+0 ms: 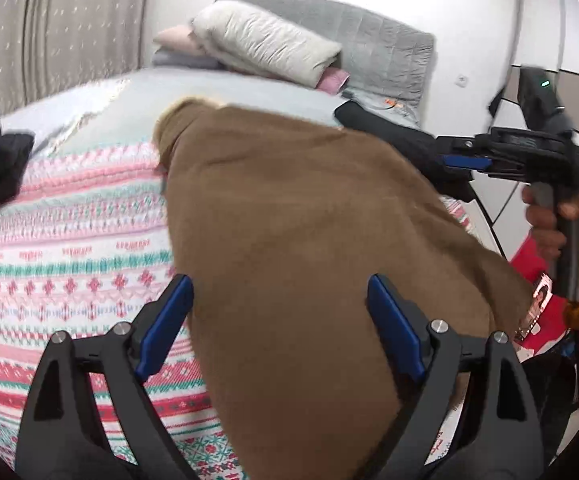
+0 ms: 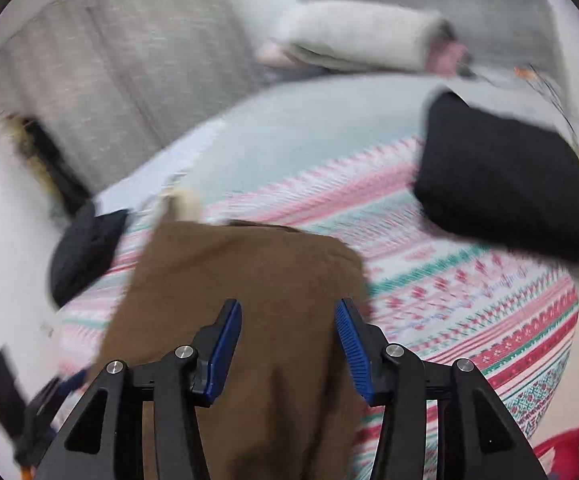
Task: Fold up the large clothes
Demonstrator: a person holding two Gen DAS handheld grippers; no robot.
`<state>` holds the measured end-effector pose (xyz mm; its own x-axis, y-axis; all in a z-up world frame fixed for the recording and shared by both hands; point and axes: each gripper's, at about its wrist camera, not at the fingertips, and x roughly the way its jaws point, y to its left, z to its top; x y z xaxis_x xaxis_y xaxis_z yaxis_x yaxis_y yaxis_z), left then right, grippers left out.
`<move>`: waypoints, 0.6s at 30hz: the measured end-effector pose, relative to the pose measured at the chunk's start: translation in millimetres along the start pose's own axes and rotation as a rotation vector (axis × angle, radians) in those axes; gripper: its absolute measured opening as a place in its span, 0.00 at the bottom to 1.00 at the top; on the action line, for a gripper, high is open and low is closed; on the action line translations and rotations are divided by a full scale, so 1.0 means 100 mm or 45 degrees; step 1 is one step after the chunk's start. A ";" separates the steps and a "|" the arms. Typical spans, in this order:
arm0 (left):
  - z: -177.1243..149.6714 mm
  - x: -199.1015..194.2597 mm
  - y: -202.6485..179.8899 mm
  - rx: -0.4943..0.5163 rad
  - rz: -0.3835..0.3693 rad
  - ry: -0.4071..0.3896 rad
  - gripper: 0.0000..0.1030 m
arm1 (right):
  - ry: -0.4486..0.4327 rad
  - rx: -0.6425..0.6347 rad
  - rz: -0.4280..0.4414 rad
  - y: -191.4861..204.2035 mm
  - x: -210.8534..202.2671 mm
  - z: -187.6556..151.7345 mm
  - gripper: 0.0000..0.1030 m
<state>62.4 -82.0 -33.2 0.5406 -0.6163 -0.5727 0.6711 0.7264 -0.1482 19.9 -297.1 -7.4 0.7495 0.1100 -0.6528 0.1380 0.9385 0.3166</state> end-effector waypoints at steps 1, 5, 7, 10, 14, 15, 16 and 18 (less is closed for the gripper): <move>0.00 -0.04 -0.07 0.032 -0.015 -0.014 0.86 | -0.005 -0.088 0.024 0.19 -0.12 -0.10 0.49; -0.15 -0.03 -0.34 0.234 0.035 0.021 0.86 | 0.113 -0.388 0.056 0.74 -0.10 -0.58 0.49; -0.26 0.01 -0.41 0.349 0.106 0.086 0.86 | 0.213 -0.482 -0.054 0.74 0.02 -0.83 0.47; -0.32 -0.07 -0.40 0.371 0.056 0.153 0.87 | 0.272 -0.419 -0.147 0.33 0.08 -1.12 0.58; -0.30 -0.17 -0.31 0.296 0.026 0.199 0.89 | 0.329 -0.116 -0.021 -0.16 -0.10 -1.12 0.69; -0.26 -0.19 -0.28 0.267 0.020 0.217 0.89 | 0.320 -0.127 -0.024 -0.16 -0.14 -1.12 0.70; -0.21 -0.21 -0.25 0.237 0.019 0.233 0.89 | 0.315 -0.135 -0.028 -0.17 -0.17 -1.10 0.71; -0.10 -0.25 -0.24 0.193 0.068 0.251 0.89 | 0.301 -0.103 -0.018 -0.20 -0.27 -1.02 0.73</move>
<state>27.1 -80.9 -23.3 0.4781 -0.4961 -0.7248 0.7208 0.6932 0.0010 -68.8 -285.5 -66.5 0.5740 0.1614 -0.8028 0.0877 0.9626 0.2563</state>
